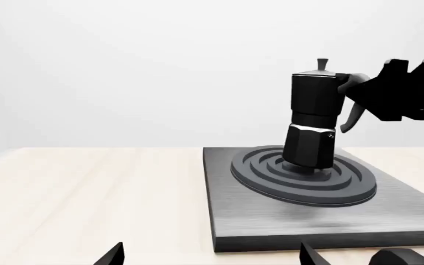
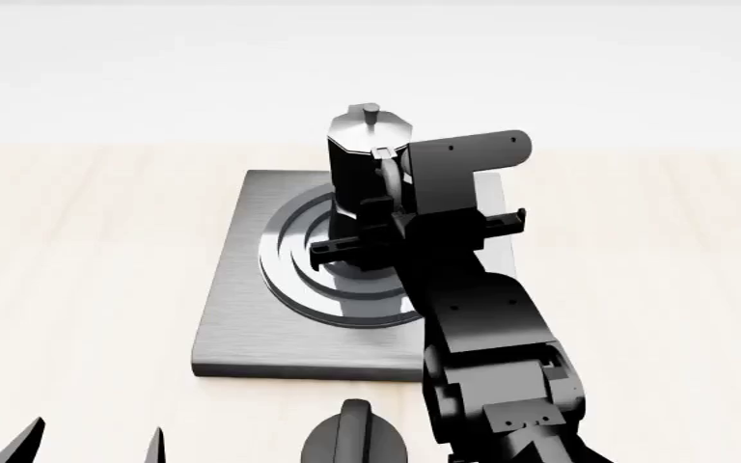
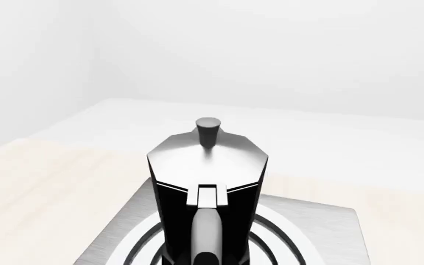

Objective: Put the moka pot on the stove.

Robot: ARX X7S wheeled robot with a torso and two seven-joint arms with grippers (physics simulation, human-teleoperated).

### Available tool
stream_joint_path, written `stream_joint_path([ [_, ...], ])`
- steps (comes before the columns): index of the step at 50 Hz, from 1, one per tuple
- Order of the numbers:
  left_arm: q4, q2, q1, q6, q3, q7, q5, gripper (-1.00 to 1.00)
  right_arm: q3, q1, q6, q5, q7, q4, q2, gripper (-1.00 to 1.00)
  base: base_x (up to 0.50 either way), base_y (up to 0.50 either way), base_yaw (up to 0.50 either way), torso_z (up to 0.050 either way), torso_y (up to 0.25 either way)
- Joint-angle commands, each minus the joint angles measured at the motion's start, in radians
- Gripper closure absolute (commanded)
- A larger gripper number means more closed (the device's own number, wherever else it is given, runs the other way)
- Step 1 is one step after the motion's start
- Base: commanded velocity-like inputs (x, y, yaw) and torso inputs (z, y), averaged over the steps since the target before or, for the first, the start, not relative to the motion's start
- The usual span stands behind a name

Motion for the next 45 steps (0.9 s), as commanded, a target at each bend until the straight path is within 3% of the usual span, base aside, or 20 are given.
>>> stream_joint_path([
  [1, 0.001, -0.002, 0.000, -0.001, 0.003, -0.002, 0.000, -1.00, 0.006, 0.004, -0.005, -0.014, 0.004, 0.000, -0.002, 1.00, 0.00, 0.00, 0.00, 0.000, 0.000],
  [34, -0.006, -0.005, 0.006, 0.014, 0.008, -0.005, -0.005, -1.00, -0.115, 0.001, -0.028, 0.114, 0.009, 0.000, -0.002, 1.00, 0.00, 0.00, 0.00, 0.000, 0.001],
  [45, -0.003, -0.007, 0.005, 0.012, 0.011, -0.008, -0.006, -1.00, -0.053, -0.012, -0.011, 0.056, 0.008, 0.000, -0.002, 1.00, 0.00, 0.00, 0.00, 0.000, 0.001],
])
